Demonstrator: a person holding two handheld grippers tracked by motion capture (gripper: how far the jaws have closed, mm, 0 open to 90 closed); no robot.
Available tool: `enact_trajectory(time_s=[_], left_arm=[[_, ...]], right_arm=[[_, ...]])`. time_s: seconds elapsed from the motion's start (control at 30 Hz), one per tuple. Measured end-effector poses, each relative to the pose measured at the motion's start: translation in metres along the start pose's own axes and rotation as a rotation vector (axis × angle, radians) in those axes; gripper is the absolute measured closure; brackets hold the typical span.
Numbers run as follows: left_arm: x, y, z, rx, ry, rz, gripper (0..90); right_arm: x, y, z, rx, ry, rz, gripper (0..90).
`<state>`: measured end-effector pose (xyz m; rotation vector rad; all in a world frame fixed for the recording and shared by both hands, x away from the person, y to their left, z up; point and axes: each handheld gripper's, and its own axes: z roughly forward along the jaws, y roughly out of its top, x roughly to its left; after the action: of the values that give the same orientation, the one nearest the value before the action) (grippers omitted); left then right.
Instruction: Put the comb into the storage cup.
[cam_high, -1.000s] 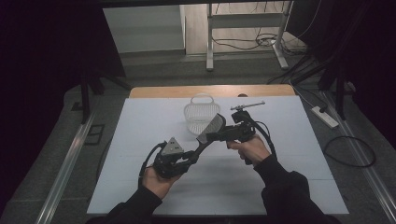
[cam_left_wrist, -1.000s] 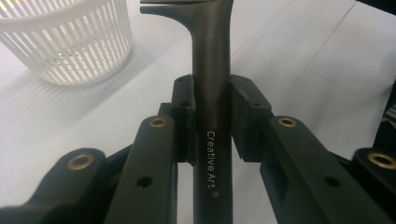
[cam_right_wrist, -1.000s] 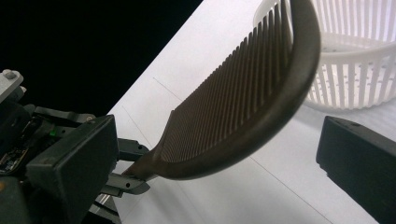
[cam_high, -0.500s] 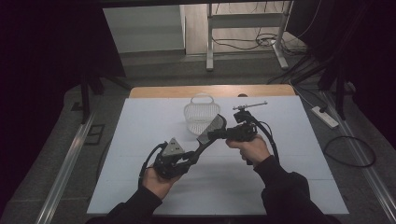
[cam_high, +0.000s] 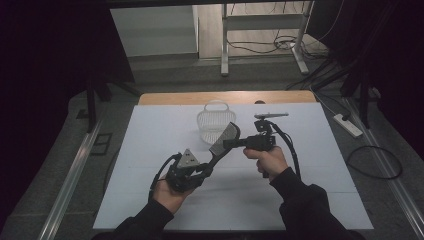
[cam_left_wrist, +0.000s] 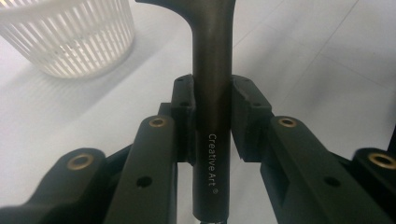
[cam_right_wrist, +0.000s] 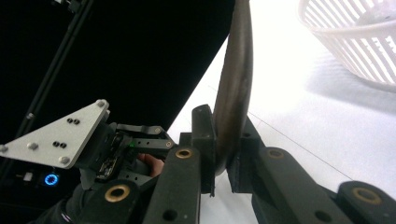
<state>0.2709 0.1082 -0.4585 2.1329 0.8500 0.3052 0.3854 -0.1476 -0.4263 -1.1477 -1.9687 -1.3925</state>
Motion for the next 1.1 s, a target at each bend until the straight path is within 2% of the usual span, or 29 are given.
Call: enact_trajectory(time_s=[0.2,0.4,0.63,0.77,1.1], left_arm=[[0.002,0.0,0.0,-0.009,-0.01,-0.015,69.5],[0.008,0.0,-0.005,-0.028,-0.025,-0.049,57.8],[0.012,-0.001,-0.005,-0.024,-0.038,-0.068,45.6],[0.015,-0.003,-0.007,-0.025,-0.039,-0.081,38.9],[0.021,-0.01,-0.012,-0.03,-0.039,-0.107,25.2]], right_arm=[[0.002,-0.001,-0.001,-0.003,-0.004,-0.015,83.3],[0.005,-0.002,-0.003,-0.012,-0.047,-0.061,83.3],[0.008,-0.001,-0.006,-0.026,-0.056,-0.091,83.3],[0.011,-0.002,-0.008,-0.052,-0.051,-0.147,83.3],[0.013,0.0,-0.013,-0.076,-0.086,-0.176,83.3]])
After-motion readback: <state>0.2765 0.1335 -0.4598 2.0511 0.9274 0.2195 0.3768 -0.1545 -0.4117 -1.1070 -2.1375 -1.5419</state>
